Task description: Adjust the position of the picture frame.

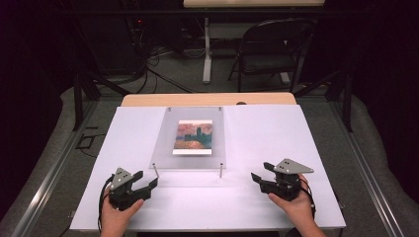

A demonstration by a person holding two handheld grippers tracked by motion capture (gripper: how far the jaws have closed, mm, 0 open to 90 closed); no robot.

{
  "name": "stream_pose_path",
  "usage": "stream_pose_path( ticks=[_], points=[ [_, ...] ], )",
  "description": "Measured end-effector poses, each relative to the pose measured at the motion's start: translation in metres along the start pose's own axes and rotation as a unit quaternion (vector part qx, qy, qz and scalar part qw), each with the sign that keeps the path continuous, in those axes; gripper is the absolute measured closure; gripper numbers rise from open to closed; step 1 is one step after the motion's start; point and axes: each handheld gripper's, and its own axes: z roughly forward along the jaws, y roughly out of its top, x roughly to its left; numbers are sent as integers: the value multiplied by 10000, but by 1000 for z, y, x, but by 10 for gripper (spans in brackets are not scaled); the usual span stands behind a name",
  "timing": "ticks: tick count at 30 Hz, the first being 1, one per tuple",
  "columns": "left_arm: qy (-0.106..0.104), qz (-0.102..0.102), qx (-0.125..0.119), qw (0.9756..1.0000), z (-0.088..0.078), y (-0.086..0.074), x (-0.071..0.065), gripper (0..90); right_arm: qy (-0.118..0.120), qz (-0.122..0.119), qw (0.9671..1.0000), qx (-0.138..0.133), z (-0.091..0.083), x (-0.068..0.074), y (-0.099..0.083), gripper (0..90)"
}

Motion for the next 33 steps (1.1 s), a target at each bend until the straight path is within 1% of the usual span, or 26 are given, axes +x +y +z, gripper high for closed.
stream_pose_path(
  ticks=[1, 3, 5, 6, 8, 9, 10, 11, 12, 13, 14, 16, 19, 22, 24, 25, 29, 33],
  points=[
    [3, -10, 1, 10000, 1, 0, 1, 362, -2, -54, 10000, 1, 0, 1, 0, 415],
    [-8, -33, 24, 10000, 3, 0, 4, 375, -27, -97, 9999, 12, -1, 2, 1, 419],
    [-65, -98, 59, 9999, 6, 1, 7, 423, -73, -153, 9999, -5, -1, 3, 2, 421],
    [-75, -138, 113, 9998, 9, 2, 9, 466, -39, -174, 9998, -22, -1, 3, 2, 436],
    [-72, -155, 146, 9997, 10, 2, 10, 500, -46, -226, 9997, -36, -1, 4, 2, 436],
    [-90, -188, 147, 9997, 11, 3, 11, 500, -46, -226, 9997, -36, -1, 4, 2, 436],
    [-98, -221, 153, 9996, 12, 3, 12, 516, -50, -235, 9997, -43, -1, 4, 2, 436],
    [-109, -257, 173, 9995, 13, 4, 12, 553, -67, -230, 9997, -17, -2, 5, 3, 438],
    [-108, -261, 187, 9994, 14, 4, 12, 565, -52, -203, 9998, -9, -1, 5, 3, 447],
    [-129, -269, 212, 9993, 16, 4, 12, 565, -52, -203, 9998, -9, -1, 5, 3, 447],
    [-138, -288, 260, 9991, 17, 5, 12, 584, 3, -133, 9999, 22, -1, 4, 3, 468],
    [-166, -265, 336, 9989, 21, 6, 11, 602, 24, -101, 9999, 10, -1, 4, 3, 475],
    [-178, -255, 341, 9989, 23, 7, 10, 622, 86, -59, 9999, 15, -1, 2, 3, 485],
    [-197, -269, 362, 9988, 26, 8, 10, 649, 89, -51, 9999, 21, 0, 2, 2, 486],
    [-200, -311, 400, 9985, 29, 9, 10, 664, 132, -49, 9999, 68, 0, 2, 3, 485],
    [-207, -300, 441, 9984, 30, 9, 10, 664, 132, -49, 9999, 68, 0, 2, 3, 485],
    [-271, -309, 466, 9981, 35, 10, 9, 678, 160, -72, 9998, 117, 2, 3, 2, 486],
    [-251, -247, 506, 9981, 39, 11, 8, 675, 164, -43, 9998, 120, 3, 3, 2, 484]
  ],
)
